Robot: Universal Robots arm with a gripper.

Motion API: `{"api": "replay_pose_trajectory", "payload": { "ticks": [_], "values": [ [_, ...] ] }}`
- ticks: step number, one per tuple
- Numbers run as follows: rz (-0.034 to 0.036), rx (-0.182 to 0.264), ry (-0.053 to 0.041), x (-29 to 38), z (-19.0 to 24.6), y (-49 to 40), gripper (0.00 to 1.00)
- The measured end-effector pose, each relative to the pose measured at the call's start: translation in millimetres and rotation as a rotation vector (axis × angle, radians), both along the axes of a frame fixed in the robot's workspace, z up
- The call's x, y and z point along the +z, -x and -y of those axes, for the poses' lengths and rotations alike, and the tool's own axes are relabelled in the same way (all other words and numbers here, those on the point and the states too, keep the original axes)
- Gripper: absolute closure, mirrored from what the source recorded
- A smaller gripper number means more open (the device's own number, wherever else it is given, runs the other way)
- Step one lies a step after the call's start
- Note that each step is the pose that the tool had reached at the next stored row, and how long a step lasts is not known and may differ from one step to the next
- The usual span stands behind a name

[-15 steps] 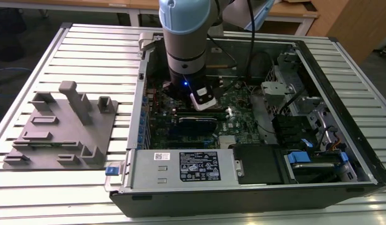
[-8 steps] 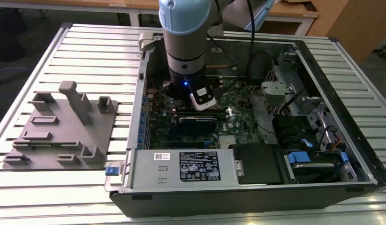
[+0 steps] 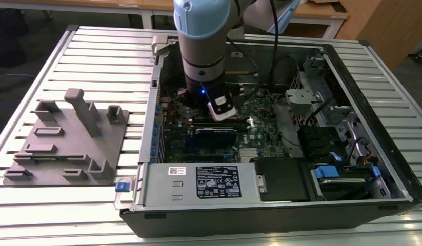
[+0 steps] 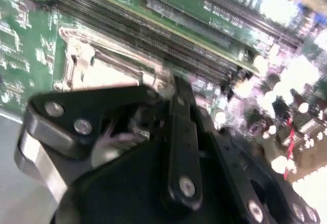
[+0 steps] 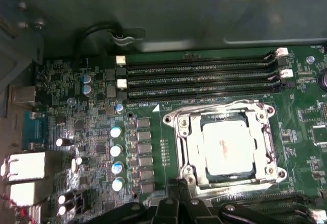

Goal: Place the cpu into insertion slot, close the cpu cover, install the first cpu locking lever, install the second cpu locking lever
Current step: 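Install the second cpu locking lever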

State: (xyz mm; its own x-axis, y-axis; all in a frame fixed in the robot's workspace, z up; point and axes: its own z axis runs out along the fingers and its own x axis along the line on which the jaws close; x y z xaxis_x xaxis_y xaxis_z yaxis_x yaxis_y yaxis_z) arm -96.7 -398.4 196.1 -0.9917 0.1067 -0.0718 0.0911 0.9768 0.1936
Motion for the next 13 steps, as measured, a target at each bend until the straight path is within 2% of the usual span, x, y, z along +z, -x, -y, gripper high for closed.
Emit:
{"api": "replay_pose_trajectory", "payload": {
  "ticks": [7,9,13],
  "values": [
    [-0.0009,0.0,-0.0031,1.9,0.3,0.2,0.89],
    [-0.0009,0.0,-0.0033,5.5,0.3,0.1,0.89],
    [-0.0009,0.0,-0.0032,17.9,0.2,0.1,0.89]
  ]
}}
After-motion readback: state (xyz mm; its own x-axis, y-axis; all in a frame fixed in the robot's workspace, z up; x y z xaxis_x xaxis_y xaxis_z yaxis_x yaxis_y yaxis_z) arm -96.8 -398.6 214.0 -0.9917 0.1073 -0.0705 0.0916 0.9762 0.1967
